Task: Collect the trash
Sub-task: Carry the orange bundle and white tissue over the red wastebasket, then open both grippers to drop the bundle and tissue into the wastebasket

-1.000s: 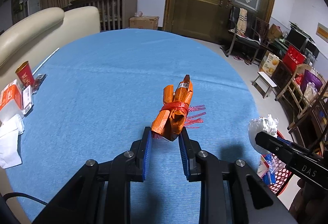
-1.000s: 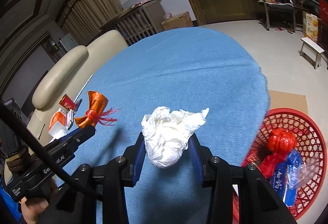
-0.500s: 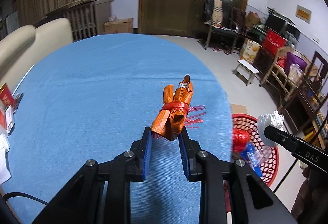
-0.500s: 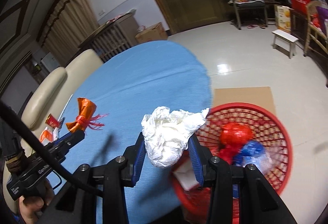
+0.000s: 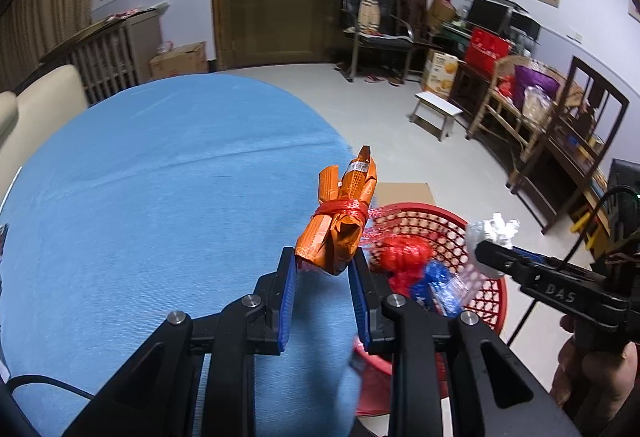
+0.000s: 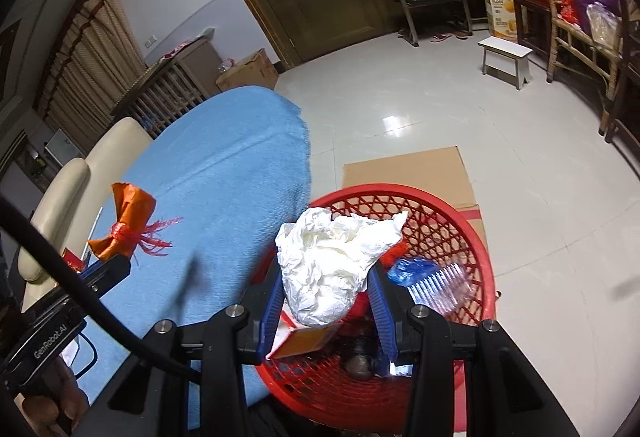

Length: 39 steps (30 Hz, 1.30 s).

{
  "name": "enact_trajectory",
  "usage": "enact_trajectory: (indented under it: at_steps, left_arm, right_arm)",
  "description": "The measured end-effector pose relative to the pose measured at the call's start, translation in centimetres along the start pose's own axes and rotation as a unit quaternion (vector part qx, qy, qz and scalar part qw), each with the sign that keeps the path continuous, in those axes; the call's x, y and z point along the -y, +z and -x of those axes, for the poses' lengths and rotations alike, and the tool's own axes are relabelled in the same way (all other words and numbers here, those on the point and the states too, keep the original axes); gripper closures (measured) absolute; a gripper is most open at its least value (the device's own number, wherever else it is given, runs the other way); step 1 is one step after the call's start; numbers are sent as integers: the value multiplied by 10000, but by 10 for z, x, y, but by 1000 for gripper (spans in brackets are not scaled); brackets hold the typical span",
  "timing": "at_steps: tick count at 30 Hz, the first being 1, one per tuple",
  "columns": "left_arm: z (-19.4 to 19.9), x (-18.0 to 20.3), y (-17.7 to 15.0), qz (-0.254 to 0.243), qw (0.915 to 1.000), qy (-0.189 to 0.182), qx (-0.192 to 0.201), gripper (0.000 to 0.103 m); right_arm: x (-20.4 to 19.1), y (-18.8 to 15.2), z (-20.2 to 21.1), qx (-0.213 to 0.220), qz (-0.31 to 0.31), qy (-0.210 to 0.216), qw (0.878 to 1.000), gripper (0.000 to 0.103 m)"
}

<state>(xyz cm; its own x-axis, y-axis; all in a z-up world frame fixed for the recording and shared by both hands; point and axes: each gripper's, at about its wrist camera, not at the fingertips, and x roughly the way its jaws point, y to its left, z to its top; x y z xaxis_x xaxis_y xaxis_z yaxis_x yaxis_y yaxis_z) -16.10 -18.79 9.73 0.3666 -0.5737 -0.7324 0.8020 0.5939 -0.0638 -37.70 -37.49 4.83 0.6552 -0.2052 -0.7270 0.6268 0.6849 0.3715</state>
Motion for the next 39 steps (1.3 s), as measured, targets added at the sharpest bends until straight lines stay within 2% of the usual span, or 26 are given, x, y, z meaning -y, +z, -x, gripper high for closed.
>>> enact_trajectory:
  at_steps: [7,16,17,19,21,39]
  left_arm:
    - [-6,18,0,-188,9998,-67,-73,76]
    - [-13,27,4,-285,9995,-96,-100,76]
    - [-13,28,4,-293,9995,-103,-98,76]
    - [-13,31,4,-319,9994,-114,-100,76]
    - [-14,32,4,-338,9993,-117,-107,76]
    - [-32,55,9,-519,9981,-201,-277,76]
  right_arm:
    - [18,-9,-6,-154,-102,-246,9995,57]
    - [36,-16,-11,-290,-303,-362,9985,57]
    - [38,-16,-12,-306,-341,-364,9983,54]
    - [42,-16,-15,-376,-426,-355,9978,40]
    - [45,-17,-16,-398,-486,-429,9971,35]
    - [68,-10,4,-65,-970,-404,9944,33]
